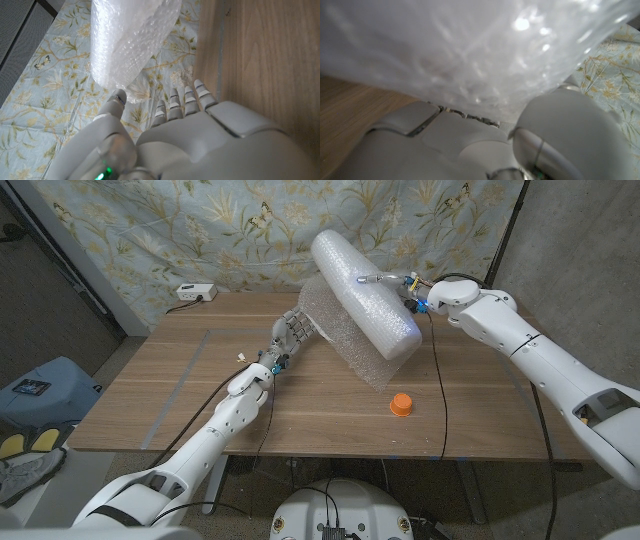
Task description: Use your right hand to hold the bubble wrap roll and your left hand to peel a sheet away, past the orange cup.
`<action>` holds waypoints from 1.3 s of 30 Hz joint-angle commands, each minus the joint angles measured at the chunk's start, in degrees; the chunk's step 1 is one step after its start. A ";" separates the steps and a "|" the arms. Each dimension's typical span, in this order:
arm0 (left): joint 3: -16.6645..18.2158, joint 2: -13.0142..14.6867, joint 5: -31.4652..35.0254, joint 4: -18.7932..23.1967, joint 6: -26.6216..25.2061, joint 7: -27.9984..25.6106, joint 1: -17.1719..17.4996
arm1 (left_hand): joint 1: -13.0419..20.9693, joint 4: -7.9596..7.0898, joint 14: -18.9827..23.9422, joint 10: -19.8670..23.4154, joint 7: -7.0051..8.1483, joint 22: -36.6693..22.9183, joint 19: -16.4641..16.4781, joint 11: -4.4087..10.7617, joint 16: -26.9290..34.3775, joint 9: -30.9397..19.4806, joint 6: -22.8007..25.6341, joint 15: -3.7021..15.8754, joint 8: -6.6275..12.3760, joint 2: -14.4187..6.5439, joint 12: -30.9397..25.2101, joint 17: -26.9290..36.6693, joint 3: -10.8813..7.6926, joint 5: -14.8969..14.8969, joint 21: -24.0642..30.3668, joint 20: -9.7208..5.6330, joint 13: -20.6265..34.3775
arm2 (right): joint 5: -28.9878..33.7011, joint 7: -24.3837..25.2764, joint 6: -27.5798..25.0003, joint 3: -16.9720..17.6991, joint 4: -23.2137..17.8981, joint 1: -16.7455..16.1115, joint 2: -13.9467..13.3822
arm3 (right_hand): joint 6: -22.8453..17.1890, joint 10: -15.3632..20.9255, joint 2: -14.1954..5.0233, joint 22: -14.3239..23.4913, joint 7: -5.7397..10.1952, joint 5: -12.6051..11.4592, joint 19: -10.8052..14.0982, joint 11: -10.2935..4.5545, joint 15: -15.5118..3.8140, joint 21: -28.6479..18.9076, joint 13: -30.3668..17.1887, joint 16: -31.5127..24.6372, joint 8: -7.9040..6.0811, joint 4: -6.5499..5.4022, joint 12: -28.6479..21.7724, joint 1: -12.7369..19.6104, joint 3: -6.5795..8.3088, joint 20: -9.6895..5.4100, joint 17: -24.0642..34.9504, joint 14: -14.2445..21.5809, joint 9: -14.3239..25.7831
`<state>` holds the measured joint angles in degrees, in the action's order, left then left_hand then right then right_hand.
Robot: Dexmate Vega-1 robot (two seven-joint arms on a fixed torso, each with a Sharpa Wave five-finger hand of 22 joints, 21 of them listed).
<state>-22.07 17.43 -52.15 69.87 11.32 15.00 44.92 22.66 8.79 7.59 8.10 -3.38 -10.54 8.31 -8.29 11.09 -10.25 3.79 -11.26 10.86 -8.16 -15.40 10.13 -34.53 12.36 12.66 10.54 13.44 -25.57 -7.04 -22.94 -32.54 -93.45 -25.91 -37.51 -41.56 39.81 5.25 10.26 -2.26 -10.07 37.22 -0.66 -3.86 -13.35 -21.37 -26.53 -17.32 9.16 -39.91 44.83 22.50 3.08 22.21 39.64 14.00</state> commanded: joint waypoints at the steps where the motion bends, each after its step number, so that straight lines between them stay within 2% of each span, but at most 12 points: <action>1: -0.72 -0.02 -1.36 4.16 -4.30 -1.91 0.73 | 0.81 0.53 0.32 0.25 -0.38 -0.09 0.63 -0.40 0.09 -0.17 0.25 -0.35 0.17 0.29 0.21 0.17 -0.28 0.31 0.21 0.31 0.28 | 0.31 1.25 0.14 -0.82 0.72 0.47 0.50 | -0.89 0.72 -4.71 0.23 0.11 -0.11 0.67 -0.03 -2.89 -0.13 -0.16 -0.19 -0.26 0.15 -0.43 5.52 -0.12 -0.01 0.14 0.35 0.17; 13: -1.18 1.00 -2.54 8.39 -6.33 -2.50 2.45 | 1.45 0.95 0.20 -0.04 -0.70 -0.06 0.77 -0.67 -0.04 -0.17 0.10 -0.69 0.13 0.75 0.41 0.18 -0.33 0.46 0.14 0.55 0.27 | 0.74 2.41 -0.09 -0.68 0.85 0.25 0.23 | -1.02 0.69 -4.68 0.24 0.04 -0.06 0.75 -0.02 -2.85 -0.07 -0.17 -0.01 -0.08 0.06 -0.52 5.58 -0.20 0.02 0.17 0.47 0.27; 28: -1.30 3.70 -2.79 16.47 -8.00 -6.49 5.82 | 2.09 1.15 -0.07 -0.72 -0.74 -0.04 0.64 -1.24 -0.19 -0.18 -0.03 -0.92 0.09 1.32 0.77 0.21 -0.26 0.59 -0.06 0.92 0.27 | 1.34 3.79 -0.40 -0.77 2.94 0.41 0.92 | -1.06 0.64 -4.72 0.24 0.07 -0.04 0.68 -0.04 -2.90 0.05 -0.13 0.11 0.16 0.00 -0.57 5.64 -0.33 0.05 0.34 0.43 0.39; 33: -1.49 4.18 -3.04 17.79 -8.24 -7.11 6.55 | 2.25 1.17 -0.08 -0.88 -0.73 -0.05 0.82 -1.30 -0.20 -0.18 -0.05 -0.94 0.08 1.43 0.85 0.22 -0.23 0.61 -0.02 0.96 0.27 | 1.05 4.43 -1.13 -0.65 2.71 0.25 1.20 | -1.10 0.72 -4.74 0.25 0.07 -0.02 0.68 -0.05 -2.88 0.08 -0.12 0.20 0.25 -0.11 -0.63 5.51 -0.41 0.03 0.36 0.45 0.43; 39: -1.77 4.28 -3.47 17.42 -8.36 -6.73 6.57 | 3.03 1.25 0.08 -0.83 -0.45 -0.07 1.20 -1.27 -0.17 -0.19 -0.02 -0.89 0.13 1.78 0.90 0.25 -0.19 0.74 0.01 0.84 0.28 | 0.44 4.98 -1.46 -0.06 1.21 -0.38 0.93 | -1.17 0.70 -4.76 0.25 0.10 -0.03 0.69 -0.14 -2.91 0.12 -0.08 0.28 0.34 -0.09 -0.65 5.59 -0.42 0.03 0.40 0.50 0.48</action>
<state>-23.44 20.93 -55.01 85.53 3.59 8.88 50.49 24.69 9.58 7.67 7.46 -3.80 -10.52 9.13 -9.33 11.09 -10.25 3.78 -11.78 10.86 -6.42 -14.57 10.28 -34.52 12.80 12.66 11.38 13.44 -24.41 -3.20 -23.48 -33.29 -91.00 -25.59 -36.62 -42.26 40.25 5.84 10.26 -2.38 -9.63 37.52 -0.53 -3.85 -13.32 -21.29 -26.20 -16.96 8.93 -40.28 45.45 22.26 3.38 22.48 39.63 14.31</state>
